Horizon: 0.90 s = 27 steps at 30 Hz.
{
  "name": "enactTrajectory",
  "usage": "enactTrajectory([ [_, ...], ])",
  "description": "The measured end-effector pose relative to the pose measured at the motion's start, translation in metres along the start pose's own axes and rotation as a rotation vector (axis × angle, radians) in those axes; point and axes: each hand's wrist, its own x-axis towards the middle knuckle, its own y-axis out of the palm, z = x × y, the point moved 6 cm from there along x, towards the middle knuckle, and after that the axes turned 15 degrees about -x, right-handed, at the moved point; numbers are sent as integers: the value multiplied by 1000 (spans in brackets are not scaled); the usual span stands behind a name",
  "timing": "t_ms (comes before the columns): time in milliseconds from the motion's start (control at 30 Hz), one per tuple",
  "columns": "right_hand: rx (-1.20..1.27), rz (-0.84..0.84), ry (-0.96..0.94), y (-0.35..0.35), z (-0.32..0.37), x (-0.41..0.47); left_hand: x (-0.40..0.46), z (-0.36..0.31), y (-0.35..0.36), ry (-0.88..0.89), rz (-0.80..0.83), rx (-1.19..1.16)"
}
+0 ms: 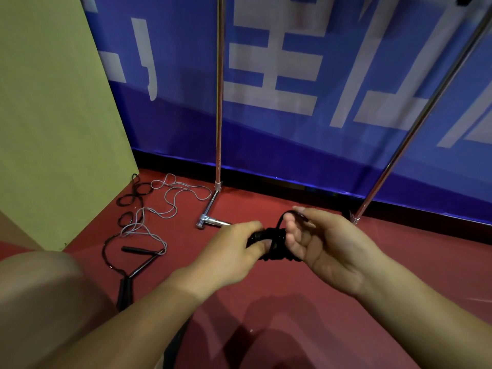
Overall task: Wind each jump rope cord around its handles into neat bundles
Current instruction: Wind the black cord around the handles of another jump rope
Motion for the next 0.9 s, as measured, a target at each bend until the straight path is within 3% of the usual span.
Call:
enactTrajectory([
  [133, 113, -92, 81, -12, 3, 10, -1, -2, 4, 44, 52, -34],
  [333, 47, -132, 133, -23, 6, 17, -9, -8, 11, 101, 103, -42],
  [567, -200, -125, 220, -32, 9, 17, -14, -12, 10, 108, 66, 20],
  [767, -476, -66, 174, -29, 10, 18, -10, 4, 1, -35, -16, 133],
  [900, -902, -100, 37, -29, 17, 14, -8, 8, -6, -83, -93, 198],
])
